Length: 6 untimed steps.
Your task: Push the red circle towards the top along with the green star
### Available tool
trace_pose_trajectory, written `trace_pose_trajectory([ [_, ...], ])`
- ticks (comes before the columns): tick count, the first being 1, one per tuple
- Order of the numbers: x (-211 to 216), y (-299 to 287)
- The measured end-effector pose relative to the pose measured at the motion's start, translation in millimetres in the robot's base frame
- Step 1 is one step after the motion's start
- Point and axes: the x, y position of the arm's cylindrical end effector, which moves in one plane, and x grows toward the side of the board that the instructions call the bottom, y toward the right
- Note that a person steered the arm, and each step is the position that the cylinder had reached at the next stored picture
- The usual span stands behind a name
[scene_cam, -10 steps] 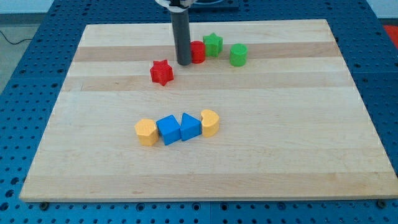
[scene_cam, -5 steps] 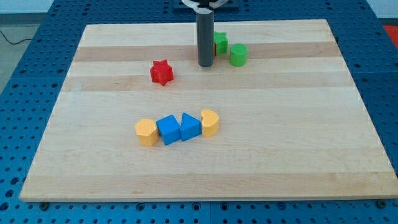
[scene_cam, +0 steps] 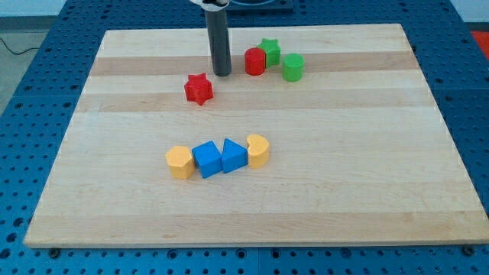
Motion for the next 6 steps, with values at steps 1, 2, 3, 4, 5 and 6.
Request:
trace_pose_trajectory([
  [1,0.0,16.5],
  [2,0.0,34.9],
  [3,0.0,52.7],
  [4,0.0,55.6],
  [5,11.8,53.0],
  [6,55.7,45.3],
])
